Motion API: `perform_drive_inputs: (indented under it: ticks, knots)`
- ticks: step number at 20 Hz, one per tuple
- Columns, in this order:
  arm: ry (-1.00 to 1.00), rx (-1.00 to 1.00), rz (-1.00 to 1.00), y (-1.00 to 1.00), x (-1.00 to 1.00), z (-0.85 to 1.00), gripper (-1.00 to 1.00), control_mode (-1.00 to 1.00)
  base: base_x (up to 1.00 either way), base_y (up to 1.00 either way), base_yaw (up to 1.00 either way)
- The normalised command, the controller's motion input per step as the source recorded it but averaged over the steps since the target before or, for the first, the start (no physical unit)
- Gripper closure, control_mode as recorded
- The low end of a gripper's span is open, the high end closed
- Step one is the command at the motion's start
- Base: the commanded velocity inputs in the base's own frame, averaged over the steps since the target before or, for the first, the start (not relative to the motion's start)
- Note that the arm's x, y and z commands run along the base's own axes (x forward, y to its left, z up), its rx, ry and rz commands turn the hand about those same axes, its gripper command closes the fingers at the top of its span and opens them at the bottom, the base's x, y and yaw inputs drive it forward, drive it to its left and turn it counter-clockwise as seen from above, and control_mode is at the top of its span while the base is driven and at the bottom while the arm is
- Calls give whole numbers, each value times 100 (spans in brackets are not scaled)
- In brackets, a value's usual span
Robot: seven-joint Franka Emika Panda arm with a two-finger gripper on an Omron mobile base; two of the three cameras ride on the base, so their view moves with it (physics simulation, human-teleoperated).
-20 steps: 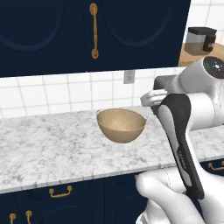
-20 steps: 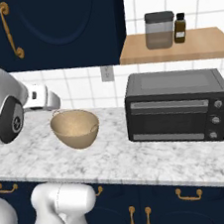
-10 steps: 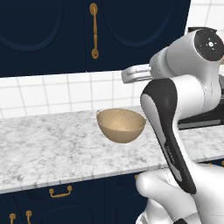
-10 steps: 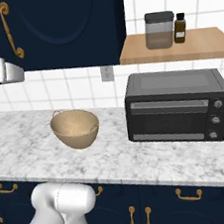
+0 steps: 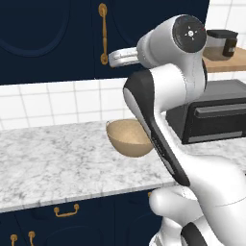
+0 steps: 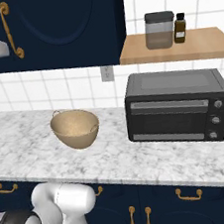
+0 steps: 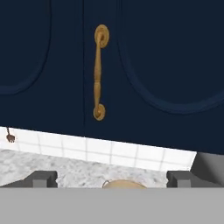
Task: Open the cabinet, pick up the bread from the cabinet and place it in the basket. Then move the basket to the dining counter.
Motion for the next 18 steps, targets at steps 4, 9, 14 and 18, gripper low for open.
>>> perform_drive_inputs:
  ticks: [4,9,14,18]
  knots:
    - [2,-6,-2,12,75,6,-100,-100,0,0,0]
    - [-2,-5,-2,29,68,0,-100,-100,0,0,0]
    - [0,-3,-5,17,65,0,-100,-100,0,0,0]
    - [0,0,-2,0,63,0,-100,-100,0,0,0]
